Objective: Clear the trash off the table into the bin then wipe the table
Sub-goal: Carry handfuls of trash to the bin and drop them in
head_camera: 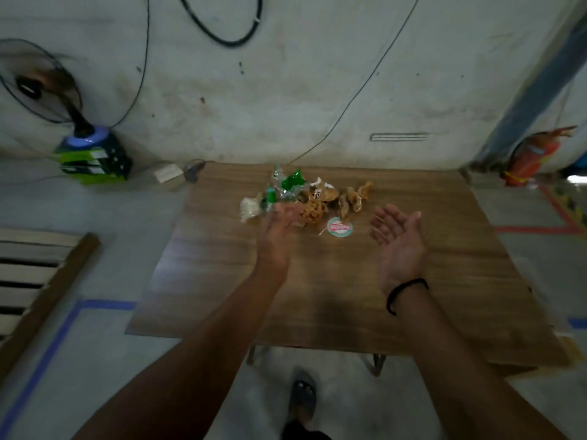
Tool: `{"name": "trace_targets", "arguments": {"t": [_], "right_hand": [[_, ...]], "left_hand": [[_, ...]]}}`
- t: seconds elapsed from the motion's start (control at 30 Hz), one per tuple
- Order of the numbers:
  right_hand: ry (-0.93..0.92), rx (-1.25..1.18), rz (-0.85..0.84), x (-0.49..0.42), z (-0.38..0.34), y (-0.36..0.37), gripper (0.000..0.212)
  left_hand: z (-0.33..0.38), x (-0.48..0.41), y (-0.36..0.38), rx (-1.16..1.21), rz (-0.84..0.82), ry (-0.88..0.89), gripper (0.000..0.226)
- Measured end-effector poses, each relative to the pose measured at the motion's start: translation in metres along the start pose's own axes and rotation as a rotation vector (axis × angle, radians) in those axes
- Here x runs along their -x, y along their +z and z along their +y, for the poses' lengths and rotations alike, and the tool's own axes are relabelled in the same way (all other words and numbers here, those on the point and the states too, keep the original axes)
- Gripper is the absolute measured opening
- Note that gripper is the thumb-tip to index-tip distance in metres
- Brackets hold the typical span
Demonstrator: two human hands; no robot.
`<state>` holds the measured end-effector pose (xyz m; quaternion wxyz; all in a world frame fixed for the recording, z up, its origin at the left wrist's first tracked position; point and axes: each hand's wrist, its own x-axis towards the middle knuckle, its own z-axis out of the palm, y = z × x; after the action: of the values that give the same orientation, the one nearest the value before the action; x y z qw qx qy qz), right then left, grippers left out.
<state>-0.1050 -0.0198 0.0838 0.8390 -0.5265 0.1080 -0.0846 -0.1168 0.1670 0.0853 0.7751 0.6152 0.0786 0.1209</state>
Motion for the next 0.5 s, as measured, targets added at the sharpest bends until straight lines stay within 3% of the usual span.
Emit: {"name": "trace_targets", "arguments": {"t": [0.2, 0.27, 0.4, 0.5], "right_hand": [[-0.015, 0.255, 0.103, -0.096, 0.041, 0.023, 0.055], [-0.019, 0.351, 0.14, -0.123, 0.052, 0.022, 0.064], [0.052, 0.528, 0.168, -0.17, 0.074, 0.015, 0.062], [0.065, 0.64, 0.152, -0.21, 0.099, 0.007, 0.074]], "left_hand": [[-0.026, -0.09, -0.067, -0.179, 0.172, 0.039, 0.027], [-0.038, -0.121, -0.085, -0.23, 0.19, 0.02, 0.03], [-0.066, -0.173, -0.112, -0.333, 0.211, 0.003, 0.036], [-0.102, -0.209, -0.124, -0.417, 0.154, -0.039, 0.054]]}}
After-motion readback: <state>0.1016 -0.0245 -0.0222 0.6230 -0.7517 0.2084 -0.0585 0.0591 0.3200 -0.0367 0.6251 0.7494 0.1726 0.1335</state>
